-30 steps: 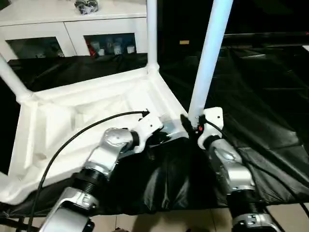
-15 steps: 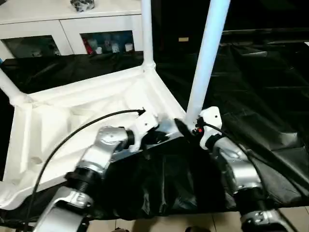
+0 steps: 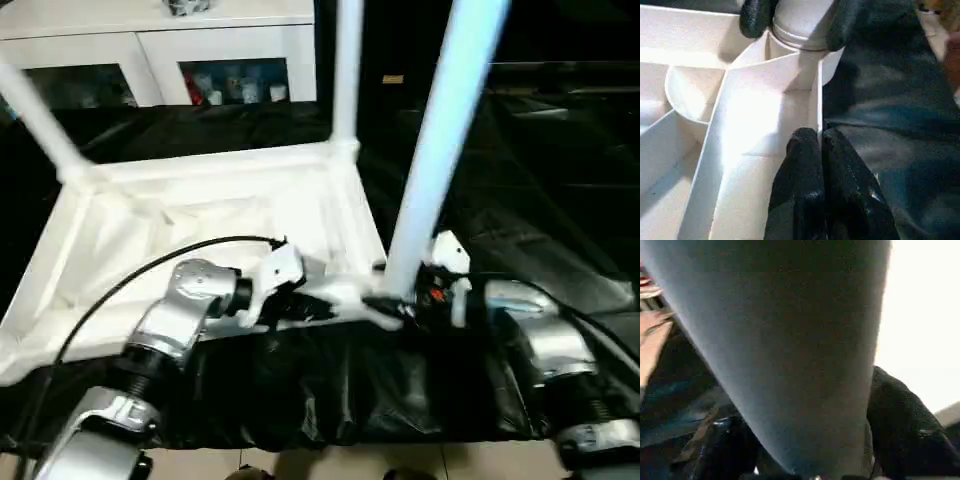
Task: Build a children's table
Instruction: Rotate leg to tighten
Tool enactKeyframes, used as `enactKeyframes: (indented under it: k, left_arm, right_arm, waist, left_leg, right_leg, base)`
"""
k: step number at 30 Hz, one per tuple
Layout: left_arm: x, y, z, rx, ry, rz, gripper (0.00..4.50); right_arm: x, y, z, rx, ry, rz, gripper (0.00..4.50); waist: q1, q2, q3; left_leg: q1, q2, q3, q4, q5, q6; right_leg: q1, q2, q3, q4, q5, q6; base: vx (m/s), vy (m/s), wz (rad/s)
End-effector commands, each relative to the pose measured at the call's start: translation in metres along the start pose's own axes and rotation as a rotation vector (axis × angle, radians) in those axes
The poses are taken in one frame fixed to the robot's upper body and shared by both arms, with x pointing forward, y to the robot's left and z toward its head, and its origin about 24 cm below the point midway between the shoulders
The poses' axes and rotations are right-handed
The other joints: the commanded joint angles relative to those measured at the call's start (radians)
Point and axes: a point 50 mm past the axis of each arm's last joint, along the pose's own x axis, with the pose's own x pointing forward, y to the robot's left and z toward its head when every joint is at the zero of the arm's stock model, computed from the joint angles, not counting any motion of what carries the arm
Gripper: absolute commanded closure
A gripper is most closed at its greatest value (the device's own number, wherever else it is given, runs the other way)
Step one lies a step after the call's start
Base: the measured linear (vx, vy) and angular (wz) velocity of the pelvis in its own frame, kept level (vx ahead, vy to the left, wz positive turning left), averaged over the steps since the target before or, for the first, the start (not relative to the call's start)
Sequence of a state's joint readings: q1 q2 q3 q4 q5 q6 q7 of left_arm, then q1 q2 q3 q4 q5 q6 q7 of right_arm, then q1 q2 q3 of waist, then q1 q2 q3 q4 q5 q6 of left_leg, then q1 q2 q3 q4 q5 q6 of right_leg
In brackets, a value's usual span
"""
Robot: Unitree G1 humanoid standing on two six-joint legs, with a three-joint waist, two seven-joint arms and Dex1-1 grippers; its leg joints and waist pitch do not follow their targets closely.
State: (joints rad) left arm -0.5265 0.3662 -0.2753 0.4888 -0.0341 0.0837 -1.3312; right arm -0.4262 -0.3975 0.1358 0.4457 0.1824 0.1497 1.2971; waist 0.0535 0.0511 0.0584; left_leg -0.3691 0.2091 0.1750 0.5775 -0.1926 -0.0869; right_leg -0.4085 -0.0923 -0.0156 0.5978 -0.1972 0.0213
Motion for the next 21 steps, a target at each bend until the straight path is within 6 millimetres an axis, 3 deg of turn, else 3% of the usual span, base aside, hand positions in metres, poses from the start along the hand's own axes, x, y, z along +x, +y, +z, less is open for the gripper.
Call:
enactKeyframes:
  k: [1,3,4,7,12,16,18,21]
  left_arm:
    - [0.0,0.004,0.006,0.023,0.005,-0.007,4.5]
    - [-0.001,0.004,0.006,0.023,0.01,-0.014,4.5]
    - [-0.002,0.004,0.006,0.022,0.012,-0.018,4.5]
    - [-0.002,0.004,0.007,0.023,0.011,-0.023,4.5]
    - [0.006,0.008,0.009,0.031,-0.008,0.051,4.5]
    - [0.014,0.015,0.009,0.026,0.01,0.175,4.5]
    - [0.033,0.017,0.015,0.009,-0.008,0.261,4.5]
    - [0.045,0.015,0.02,0.008,-0.017,0.286,4.5]
  right_arm:
    - [0.01,0.008,-0.001,0.017,0.007,0.106,1.86]
    - [0.01,0.009,-0.001,0.025,0.01,0.127,1.94]
    - [0.01,0.009,0.0,0.03,0.013,0.146,1.94]
    - [0.011,0.012,-0.001,0.043,0.013,0.168,1.99]
    - [0.021,0.015,-0.01,0.056,-0.017,0.056,1.99]
    - [0.032,0.011,-0.017,0.065,-0.054,-0.145,2.01]
    - [0.05,0.006,-0.026,0.119,-0.07,-0.412,2.02]
    - [0.062,0.006,-0.028,0.138,-0.068,-0.522,2.02]
  waist:
    - [-0.001,-0.016,-0.058]
    - [0.001,-0.017,-0.057]
    - [0.002,-0.011,-0.056]
    - [0.004,-0.014,-0.056]
    - [0.007,-0.013,-0.057]
    - [-0.003,-0.014,-0.046]
    - [-0.009,-0.011,-0.04]
    - [-0.027,-0.011,-0.037]
  left_leg:
    - [0.007,0.011,0.015,-0.054,-0.095,0.142]
    - [0.007,0.01,0.015,-0.053,-0.1,0.134]
    - [0.007,0.01,0.015,-0.054,-0.102,0.131]
    - [0.008,0.01,0.014,-0.054,-0.103,0.124]
    - [0.006,0.009,0.014,-0.054,-0.089,0.123]
    - [0.012,0.009,0.011,-0.069,-0.214,0.06]
    - [0.013,0.009,0.012,-0.076,-0.234,0.026]
    - [0.012,0.005,0.002,-0.088,-0.307,-0.011]
  right_leg:
    - [0.053,-0.021,0.01,-0.045,0.047,-0.334]
    - [0.053,-0.021,0.01,-0.046,0.029,-0.33]
    - [0.052,-0.021,0.01,-0.046,0.025,-0.33]
    - [0.053,-0.021,0.011,-0.045,0.028,-0.328]
    - [0.053,-0.021,0.011,-0.045,0.053,-0.325]
    - [0.048,-0.025,0.013,-0.067,-0.157,-0.284]
    - [0.04,-0.025,0.017,-0.076,-0.223,-0.254]
    - [0.036,-0.025,0.015,-0.091,-0.381,-0.181]
  base:
    - [0.0,0.0,0.0]
    - [0.0,0.0,0.0]
    - [0.0,0.0,0.0]
    - [0.0,0.0,0.0]
    - [0.0,0.0,0.0]
    - [0.0,0.0,0.0]
    - [0.0,0.0,0.0]
    - [-0.021,-0.001,0.0]
